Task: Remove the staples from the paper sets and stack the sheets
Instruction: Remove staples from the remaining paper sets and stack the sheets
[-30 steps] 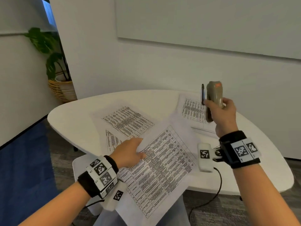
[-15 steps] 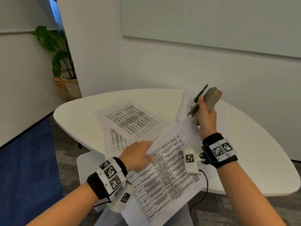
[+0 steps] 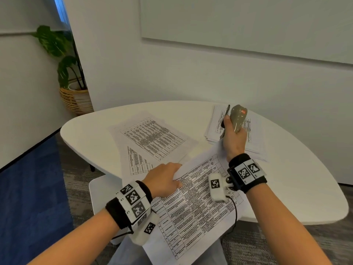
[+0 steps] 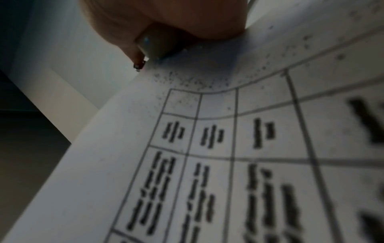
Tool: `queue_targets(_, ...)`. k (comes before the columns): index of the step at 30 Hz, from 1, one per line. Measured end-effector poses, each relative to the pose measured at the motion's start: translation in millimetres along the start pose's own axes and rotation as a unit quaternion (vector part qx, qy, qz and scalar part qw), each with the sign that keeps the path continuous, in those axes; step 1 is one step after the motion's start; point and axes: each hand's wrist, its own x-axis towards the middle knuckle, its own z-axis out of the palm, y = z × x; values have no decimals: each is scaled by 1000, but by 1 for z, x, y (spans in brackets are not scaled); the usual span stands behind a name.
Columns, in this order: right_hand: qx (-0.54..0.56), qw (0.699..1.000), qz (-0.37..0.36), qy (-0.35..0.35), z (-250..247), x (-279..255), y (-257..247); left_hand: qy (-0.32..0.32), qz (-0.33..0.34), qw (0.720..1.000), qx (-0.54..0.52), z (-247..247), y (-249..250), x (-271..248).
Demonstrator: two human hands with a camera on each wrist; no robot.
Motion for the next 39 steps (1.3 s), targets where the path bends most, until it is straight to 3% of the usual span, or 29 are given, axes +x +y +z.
queue_targets(4,-69,997,7,-45,-5,14,18,1,-6,1000,3,-5,-1,-2)
queue_targets(9,-195,978,51,-51,-35,35,35,45,-17,998,-30,-44,-6,-15)
queue_targets(11,-299,946,78,-98,-51,40,44,81,-21,996,-29,-69,-9,-20)
queue_targets(14,-471,854,74,-211,-65,39,60,128,-23,991,5,-103,-13,-17)
queue_targets(16,-527,808,57,-256,-66,35,67,144,-25,989,12,-118,-12,-13)
queue_targets(18,-553,784,51,-278,-63,32,66,171,-16,985,-1,-130,-8,-7)
queue_targets(21,-570,761,50,-306,-57,30,65,223,16,968,-118,-143,-4,2)
queue_targets(23,-544,789,27,-283,-54,26,65,256,47,944,-205,-149,1,7)
queue_targets(24,-498,829,8,-255,-52,24,64,267,67,930,-242,-150,4,8)
queue_targets(26,-309,920,23,-240,-44,16,49,274,106,905,-309,-150,14,10)
queue_targets(27,-189,943,72,-266,-40,13,39,271,118,894,-338,-149,19,13)
queue_targets(29,-45,930,149,-332,-35,9,24,268,128,876,-381,-146,28,20)
queue_targets(31,-20,918,167,-359,-31,9,18,267,126,861,-414,-145,34,29)
queue_targets(36,-35,921,142,-362,-26,19,15,239,122,844,-465,-145,39,48)
queue_targets(39,7,942,144,-303,-32,34,14,260,116,833,-474,-142,34,60)
